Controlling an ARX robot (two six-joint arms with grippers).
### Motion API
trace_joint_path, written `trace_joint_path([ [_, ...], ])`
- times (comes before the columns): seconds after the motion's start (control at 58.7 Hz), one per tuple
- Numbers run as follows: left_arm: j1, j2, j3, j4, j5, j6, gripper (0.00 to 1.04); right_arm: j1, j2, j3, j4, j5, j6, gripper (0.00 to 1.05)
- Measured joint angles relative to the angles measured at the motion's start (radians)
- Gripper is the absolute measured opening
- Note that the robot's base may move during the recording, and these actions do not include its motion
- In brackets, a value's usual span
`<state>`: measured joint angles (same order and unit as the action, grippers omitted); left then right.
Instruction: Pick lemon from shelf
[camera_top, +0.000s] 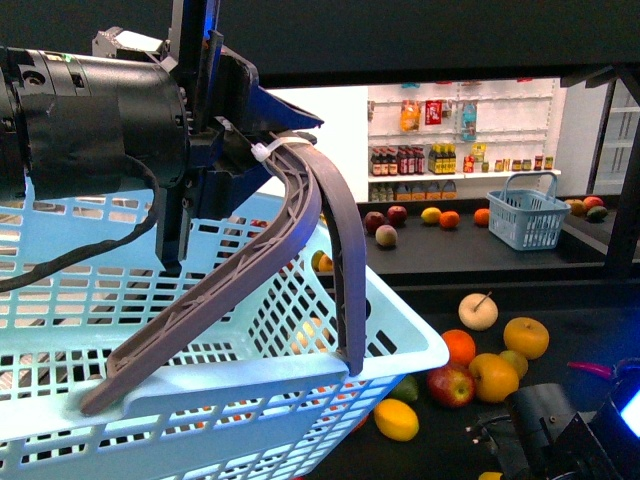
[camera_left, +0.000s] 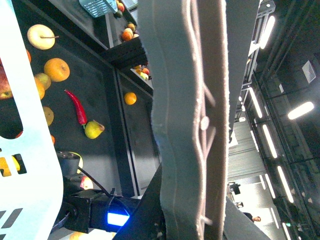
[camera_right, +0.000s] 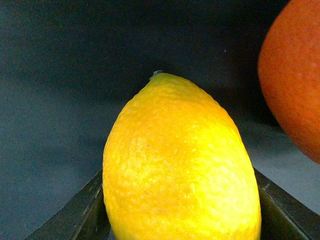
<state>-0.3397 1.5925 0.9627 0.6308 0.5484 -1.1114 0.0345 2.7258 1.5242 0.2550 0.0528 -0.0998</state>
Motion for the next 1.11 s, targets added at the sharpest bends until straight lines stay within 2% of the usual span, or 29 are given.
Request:
trace_joint_path([
  [0.17, 0.000, 0.000, 0.000, 0.000, 0.000, 0.000, 0.09, -0.032, -0.164, -0.124, 0.076, -0.010, -0.007, 0.63],
  [0.392, 0.000, 0.000, 0.000, 0.000, 0.000, 0.000, 0.09, -0.044, -0.507, -0.274, 0.120, -0.096, -0.007, 0.63],
  [0.545, 0.000, 0.000, 0.000, 0.000, 0.000, 0.000, 0.09, 0.002, -0.729, -0.341, 0.068, -0.211, 0.038, 0.63],
  [0.733, 0.000, 0.000, 0.000, 0.000, 0.000, 0.000, 0.09, 0.071, -0.904, -0.373, 0.015, -0.303, 0.113, 0.63],
  [1.108, 0.000, 0.000, 0.000, 0.000, 0.000, 0.000, 0.09, 0.208, -1.062, -0.504, -0.014, -0.385, 0.189, 0.63],
])
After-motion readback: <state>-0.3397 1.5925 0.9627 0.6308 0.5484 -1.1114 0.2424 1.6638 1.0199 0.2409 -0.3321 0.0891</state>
